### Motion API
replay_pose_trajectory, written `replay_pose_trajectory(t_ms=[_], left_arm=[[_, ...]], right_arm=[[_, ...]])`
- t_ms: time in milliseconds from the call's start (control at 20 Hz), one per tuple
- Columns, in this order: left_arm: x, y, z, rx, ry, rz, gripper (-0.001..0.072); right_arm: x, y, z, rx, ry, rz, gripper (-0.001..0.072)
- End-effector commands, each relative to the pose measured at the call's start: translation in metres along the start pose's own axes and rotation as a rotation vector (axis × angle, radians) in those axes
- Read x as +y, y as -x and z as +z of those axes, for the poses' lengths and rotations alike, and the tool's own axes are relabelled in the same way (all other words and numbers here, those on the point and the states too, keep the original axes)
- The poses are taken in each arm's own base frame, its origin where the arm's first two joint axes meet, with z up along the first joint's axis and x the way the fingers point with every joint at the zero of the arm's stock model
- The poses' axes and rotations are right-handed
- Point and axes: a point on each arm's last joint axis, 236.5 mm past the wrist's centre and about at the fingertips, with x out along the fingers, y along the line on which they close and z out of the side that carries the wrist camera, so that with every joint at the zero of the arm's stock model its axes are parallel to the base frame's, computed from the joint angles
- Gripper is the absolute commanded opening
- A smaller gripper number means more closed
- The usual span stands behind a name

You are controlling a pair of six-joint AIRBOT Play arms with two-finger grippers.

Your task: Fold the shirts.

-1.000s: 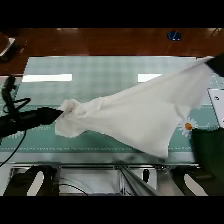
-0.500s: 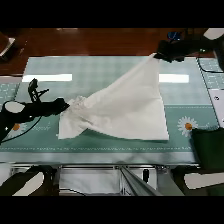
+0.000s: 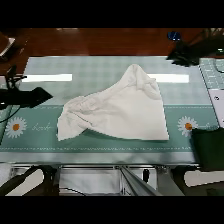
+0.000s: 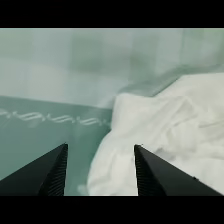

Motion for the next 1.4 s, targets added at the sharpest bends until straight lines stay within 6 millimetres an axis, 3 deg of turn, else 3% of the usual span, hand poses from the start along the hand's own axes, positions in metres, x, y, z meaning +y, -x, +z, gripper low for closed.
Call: replay_pose_trajectory(t_ms=[0, 200, 350, 550, 850, 900, 1000, 1350], left_arm=[[0.016, 0.018, -0.052, 0.218, -0.011, -0.043, 0.0508], [0.013, -0.014, -0.080, 0.298, -0.034, -0.116, 0.0508], [0.021, -0.028, -0.081, 0.321, -0.026, -0.122, 0.0508], [0.001, -0.044, -0.087, 0.359, -0.035, -0.254, 0.0508], [-0.012, -0.067, -0.107, 0.453, -0.083, -0.297, 0.0505], [-0.011, -0.069, -0.109, 0.461, -0.083, -0.295, 0.0462], [-0.003, -0.072, -0.110, 0.464, -0.088, -0.271, 0.0017], [0.004, -0.070, -0.109, 0.464, -0.081, -0.255, 0.0017]], right_arm=[[-0.071, 0.053, -0.045, 0.024, -0.061, -0.189, 0.0408], [-0.099, 0.027, -0.135, 0.018, -0.208, -0.140, 0.0407], [-0.112, 0.016, -0.190, 0.029, -0.306, -0.095, 0.0407], [-0.117, 0.009, -0.226, 0.069, -0.359, -0.077, 0.0407], [-0.117, 0.000, -0.243, 0.111, -0.383, -0.067, 0.0407], [-0.117, -0.001, -0.245, 0.115, -0.385, -0.067, 0.0407], [-0.118, -0.004, -0.252, 0.133, -0.391, -0.071, 0.0407], [-0.120, -0.024, -0.331, 0.341, -0.468, -0.080, 0.0407]])
